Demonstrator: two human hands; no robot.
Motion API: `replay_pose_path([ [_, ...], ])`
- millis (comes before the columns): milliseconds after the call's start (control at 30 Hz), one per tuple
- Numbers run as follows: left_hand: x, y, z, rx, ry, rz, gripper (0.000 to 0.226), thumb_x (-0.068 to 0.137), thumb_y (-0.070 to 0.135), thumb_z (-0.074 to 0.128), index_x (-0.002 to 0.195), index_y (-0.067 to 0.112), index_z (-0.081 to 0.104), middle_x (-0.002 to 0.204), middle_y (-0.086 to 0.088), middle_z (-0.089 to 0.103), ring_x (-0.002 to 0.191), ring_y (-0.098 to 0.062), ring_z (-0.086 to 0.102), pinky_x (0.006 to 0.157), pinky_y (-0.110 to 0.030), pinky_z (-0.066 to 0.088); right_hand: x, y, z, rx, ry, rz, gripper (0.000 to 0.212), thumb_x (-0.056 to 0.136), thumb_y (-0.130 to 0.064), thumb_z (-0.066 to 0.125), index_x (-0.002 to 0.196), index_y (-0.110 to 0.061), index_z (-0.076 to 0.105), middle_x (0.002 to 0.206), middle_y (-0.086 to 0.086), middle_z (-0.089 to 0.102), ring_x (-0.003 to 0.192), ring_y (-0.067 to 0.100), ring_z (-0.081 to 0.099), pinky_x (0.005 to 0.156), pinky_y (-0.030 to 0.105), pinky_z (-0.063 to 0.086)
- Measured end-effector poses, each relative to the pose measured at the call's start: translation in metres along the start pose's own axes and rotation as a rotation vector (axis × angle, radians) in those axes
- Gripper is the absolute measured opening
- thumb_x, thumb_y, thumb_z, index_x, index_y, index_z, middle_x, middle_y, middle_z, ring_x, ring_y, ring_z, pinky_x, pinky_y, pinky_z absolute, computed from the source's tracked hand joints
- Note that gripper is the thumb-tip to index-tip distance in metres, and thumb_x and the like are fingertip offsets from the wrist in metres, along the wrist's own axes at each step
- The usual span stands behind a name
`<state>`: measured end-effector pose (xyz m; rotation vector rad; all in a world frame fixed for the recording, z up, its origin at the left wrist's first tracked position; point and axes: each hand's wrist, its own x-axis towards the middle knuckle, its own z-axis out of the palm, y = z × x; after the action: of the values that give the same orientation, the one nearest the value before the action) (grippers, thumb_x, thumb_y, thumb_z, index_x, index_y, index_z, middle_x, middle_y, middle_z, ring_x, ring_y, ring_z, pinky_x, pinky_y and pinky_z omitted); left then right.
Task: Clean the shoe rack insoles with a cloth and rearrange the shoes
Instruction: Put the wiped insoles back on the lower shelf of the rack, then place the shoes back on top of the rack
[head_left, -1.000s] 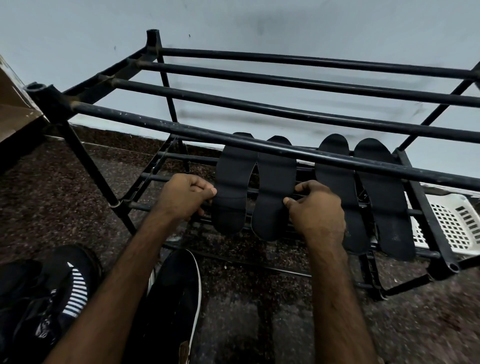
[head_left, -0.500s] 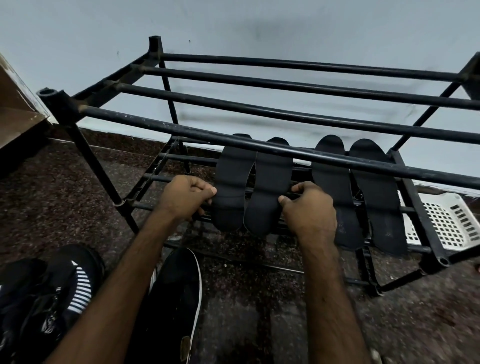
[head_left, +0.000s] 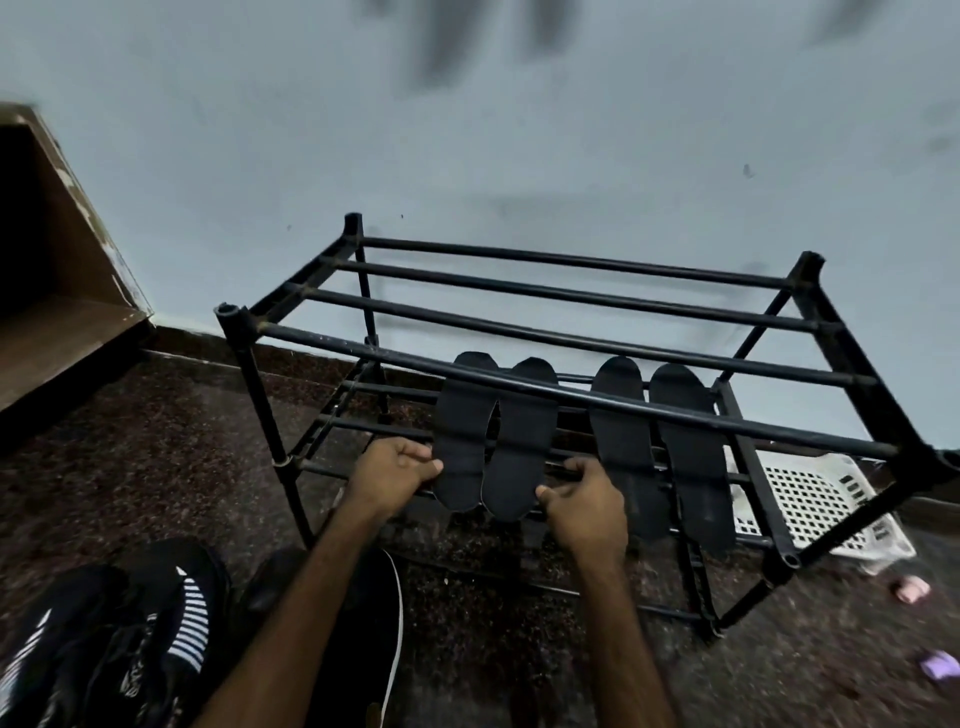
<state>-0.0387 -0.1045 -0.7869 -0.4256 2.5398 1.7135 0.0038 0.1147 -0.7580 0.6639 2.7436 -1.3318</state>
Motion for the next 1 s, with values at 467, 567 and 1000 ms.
replay_pose_path([
  [467,0.008,-0.006,-0.005,0.050,0.067,-0.023,0.013,0.087,0.020,0.074,0.095,0.011,0.068,0.086,-0.008,0.070,0.076,-0.020,0.066,0.047,-0.026,0.046,0.016,0.007,0.012,0.050,0.048,0.013,0.044,0.080,-0.034,0.075,0.119,-0.026,0.056,0.092,-0.002,0.072,0.084,0.023,0.070,0.081,0.037,0.056],
  [567,0.005,-0.004,-0.004,0.056,0.078,-0.021,0.014,0.089,0.024,0.072,0.092,0.010,0.070,0.084,-0.007,0.071,0.074,-0.023,0.066,0.053,-0.030,0.051,0.009,0.006,0.009,0.044,0.040,-0.005,0.043,0.085,-0.035,0.071,0.122,-0.023,0.055,0.098,0.001,0.071,0.090,0.024,0.068,0.079,0.031,0.051],
  [1000,-0.098,0.000,-0.060,0.077,0.339,0.088,0.006,0.091,0.015,0.065,0.088,0.020,0.067,0.071,0.003,0.068,0.061,-0.020,0.064,0.060,-0.026,0.050,-0.097,0.029,0.000,0.156,-0.114,-0.100,0.005,0.089,-0.024,0.064,0.085,-0.023,0.066,0.072,-0.005,0.072,0.076,0.023,0.069,0.077,0.038,0.057],
])
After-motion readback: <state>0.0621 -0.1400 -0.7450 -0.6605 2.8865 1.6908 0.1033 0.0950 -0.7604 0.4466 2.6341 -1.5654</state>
